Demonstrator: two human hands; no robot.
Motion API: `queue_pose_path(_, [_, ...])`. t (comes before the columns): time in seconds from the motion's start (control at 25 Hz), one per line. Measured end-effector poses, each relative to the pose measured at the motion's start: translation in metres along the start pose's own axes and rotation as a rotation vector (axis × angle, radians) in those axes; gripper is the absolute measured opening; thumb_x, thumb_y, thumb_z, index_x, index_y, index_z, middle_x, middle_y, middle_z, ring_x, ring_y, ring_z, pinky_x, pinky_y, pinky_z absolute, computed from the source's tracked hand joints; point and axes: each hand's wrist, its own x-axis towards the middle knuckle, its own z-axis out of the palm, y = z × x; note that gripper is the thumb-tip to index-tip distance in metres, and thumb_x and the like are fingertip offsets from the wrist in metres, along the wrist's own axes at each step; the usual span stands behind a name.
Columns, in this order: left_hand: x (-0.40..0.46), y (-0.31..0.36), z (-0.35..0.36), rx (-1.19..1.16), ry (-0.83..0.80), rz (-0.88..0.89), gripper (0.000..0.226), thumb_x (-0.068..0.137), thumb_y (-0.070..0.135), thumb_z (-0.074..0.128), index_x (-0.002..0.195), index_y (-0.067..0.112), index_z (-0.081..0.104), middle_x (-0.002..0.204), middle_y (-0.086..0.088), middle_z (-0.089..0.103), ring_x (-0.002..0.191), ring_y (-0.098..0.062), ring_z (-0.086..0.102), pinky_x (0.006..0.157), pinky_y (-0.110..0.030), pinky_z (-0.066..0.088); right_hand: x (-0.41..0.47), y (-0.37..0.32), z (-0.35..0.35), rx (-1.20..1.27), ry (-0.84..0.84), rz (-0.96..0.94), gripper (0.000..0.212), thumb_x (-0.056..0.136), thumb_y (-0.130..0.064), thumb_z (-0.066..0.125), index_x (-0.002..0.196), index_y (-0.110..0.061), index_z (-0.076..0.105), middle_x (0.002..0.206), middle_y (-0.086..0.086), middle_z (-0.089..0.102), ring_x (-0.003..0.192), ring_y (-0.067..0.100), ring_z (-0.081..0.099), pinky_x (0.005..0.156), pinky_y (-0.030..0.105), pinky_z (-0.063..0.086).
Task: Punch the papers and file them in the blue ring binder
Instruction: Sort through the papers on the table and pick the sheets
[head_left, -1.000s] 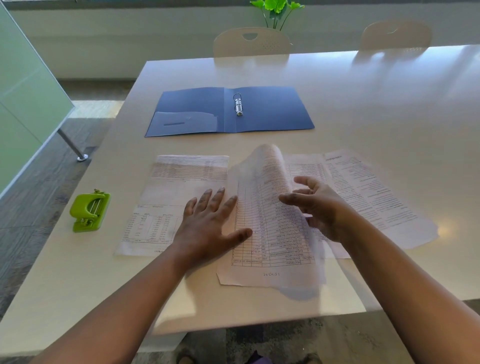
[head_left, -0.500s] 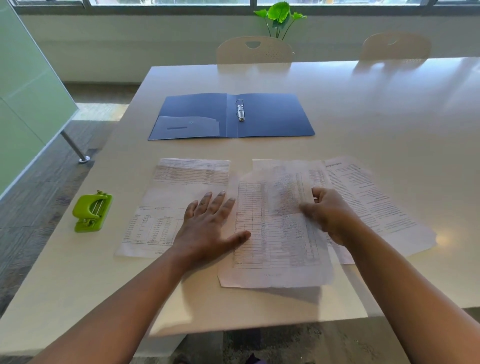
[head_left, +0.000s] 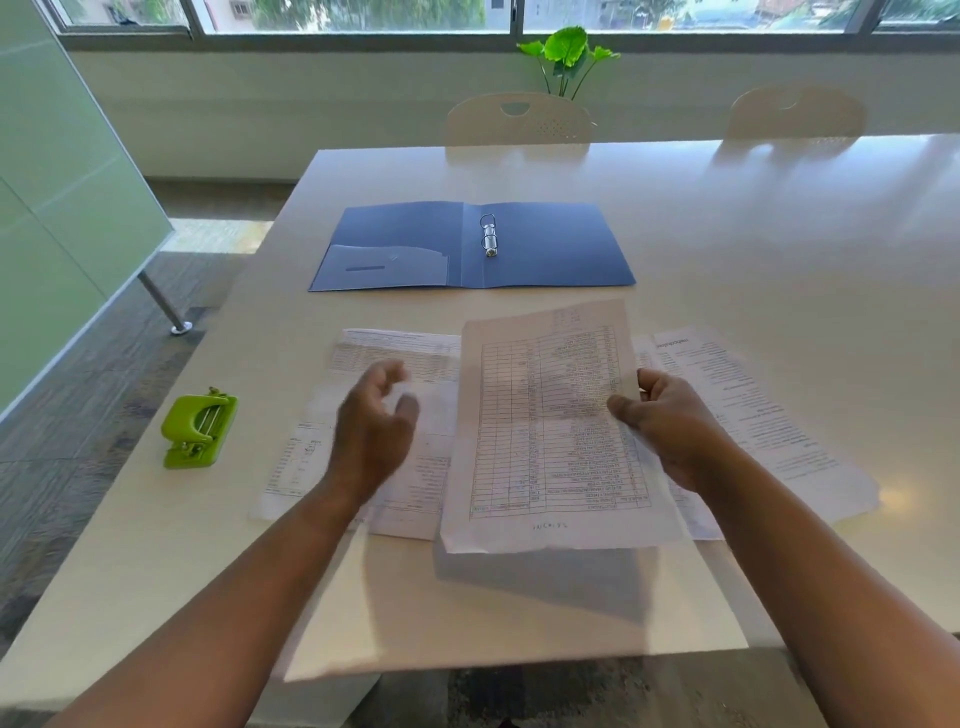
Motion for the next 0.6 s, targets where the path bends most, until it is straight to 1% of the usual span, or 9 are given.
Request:
queue_pose_path(0.04, [0.005,-0.001,-0.008,0.143,0.098,-0.001,0.050,0.095,0.020,0.059,0.144,0.014,0.051,0.144,-0.008,0.058,0.134,-0.028,0.051,0.109,-0.045,0.046,0.001,0.001,0.003,0.011,-0.005,0.006,0.024,0.098,-0.001,0.060,0.116,-0.015,0.067,0.113,0.009,0.076,0.105,0.029,0.073,0.098,0.053,0.056])
queue_pose_path(0.08, [0.012,-0.003,-0.016,0.308,0.138,-0.020,0.054,0.094,0.024,0.061,0.146,0.013,0.050,0.145,-0.011,0.056,0.135,-0.033,0.048,0.108,-0.049,0.044,0.002,0.003,0.007,0.027,-0.007,0.013,0.026,0.098,0.000,0.060,0.117,-0.016,0.065,0.115,0.012,0.074,0.103,0.031,0.074,0.095,0.054,0.057])
queue_pose_path(0.12, [0.018,-0.006,-0.024,0.467,0.120,-0.068,0.060,0.093,0.031,0.063,0.148,0.012,0.047,0.147,-0.014,0.053,0.136,-0.037,0.044,0.107,-0.051,0.042,0.003,0.004,0.011,0.041,-0.007,0.019,0.028,0.097,0.001,0.060,0.118,-0.017,0.064,0.116,0.015,0.073,0.101,0.032,0.075,0.092,0.055,0.059])
queue_pose_path(0.16, [0.024,-0.008,-0.031,0.586,0.061,-0.142,0.067,0.092,0.040,0.065,0.149,0.012,0.044,0.148,-0.015,0.049,0.136,-0.039,0.041,0.106,-0.052,0.040,0.004,0.004,0.015,0.053,-0.007,0.024,0.030,0.097,0.002,0.060,0.119,-0.018,0.062,0.115,0.015,0.073,0.099,0.032,0.075,0.090,0.055,0.059])
queue_pose_path(0.2, [0.028,-0.009,-0.036,0.656,-0.004,-0.217,0.072,0.090,0.048,0.065,0.149,0.012,0.042,0.149,-0.017,0.047,0.136,-0.040,0.040,0.105,-0.051,0.040,0.004,0.004,0.020,0.060,-0.005,0.028,0.032,0.097,0.003,0.061,0.119,-0.019,0.061,0.113,0.015,0.073,0.098,0.032,0.075,0.089,0.055,0.060])
queue_pose_path(0.28, [0.034,-0.013,-0.040,0.684,-0.074,-0.311,0.080,0.086,0.058,0.068,0.146,0.012,0.042,0.147,-0.018,0.045,0.135,-0.040,0.040,0.104,-0.050,0.040,0.005,0.003,0.030,0.060,-0.010,0.030,0.035,0.096,0.003,0.061,0.120,-0.023,0.058,0.111,0.012,0.074,0.097,0.031,0.075,0.088,0.055,0.061])
queue_pose_path(0.44, [0.047,-0.020,-0.045,0.664,-0.070,-0.362,0.109,0.067,0.063,0.085,0.146,0.005,0.038,0.146,-0.023,0.043,0.135,-0.042,0.041,0.106,-0.049,0.042,0.006,0.005,0.046,0.042,-0.015,-0.005,0.045,0.097,0.000,0.061,0.135,-0.021,0.050,0.112,0.011,0.074,0.095,0.029,0.076,0.085,0.053,0.062])
queue_pose_path(0.52, [0.051,-0.022,-0.049,0.619,-0.078,-0.397,0.113,0.058,0.063,0.090,0.142,0.005,0.043,0.141,-0.023,0.046,0.132,-0.041,0.046,0.105,-0.048,0.044,0.005,0.006,0.051,0.044,-0.008,-0.019,0.045,0.098,0.000,0.060,0.135,-0.022,0.049,0.111,0.010,0.075,0.091,0.027,0.077,0.082,0.049,0.063])
queue_pose_path(0.6, [0.054,-0.024,-0.052,0.597,-0.098,-0.419,0.116,0.044,0.071,0.090,0.134,0.009,0.052,0.133,-0.021,0.054,0.124,-0.040,0.052,0.101,-0.047,0.050,0.003,0.007,0.055,0.035,-0.012,-0.022,0.047,0.099,-0.001,0.060,0.138,-0.023,0.047,0.107,0.006,0.076,0.087,0.023,0.078,0.075,0.042,0.065])
